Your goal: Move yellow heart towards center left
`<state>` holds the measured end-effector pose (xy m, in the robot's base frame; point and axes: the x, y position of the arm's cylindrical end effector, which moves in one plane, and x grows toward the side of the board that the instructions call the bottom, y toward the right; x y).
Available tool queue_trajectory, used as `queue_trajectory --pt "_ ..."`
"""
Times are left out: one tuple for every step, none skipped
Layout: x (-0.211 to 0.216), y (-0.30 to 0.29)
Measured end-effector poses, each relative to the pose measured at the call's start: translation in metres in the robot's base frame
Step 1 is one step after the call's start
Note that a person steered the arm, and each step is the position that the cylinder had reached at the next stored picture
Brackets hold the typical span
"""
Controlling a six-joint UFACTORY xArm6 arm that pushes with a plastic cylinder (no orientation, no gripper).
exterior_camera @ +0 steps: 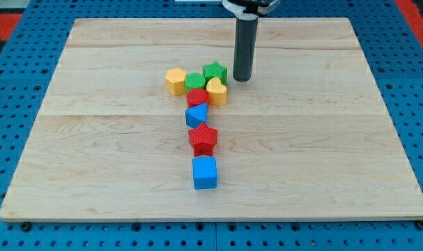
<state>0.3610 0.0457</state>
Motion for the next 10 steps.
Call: queue_trajectory --pt "0.001 -0.034" --pt "0.019 -0.025" --pt "0.035 0.004" --pt "0.05 0.006" --pt "0.054 -0.039" --pt "0.049 -0.085" --pt "0.033 -0.114" --pt "0.025 -0.136" --pt "0.05 -0.137" --pt "0.069 -0.162"
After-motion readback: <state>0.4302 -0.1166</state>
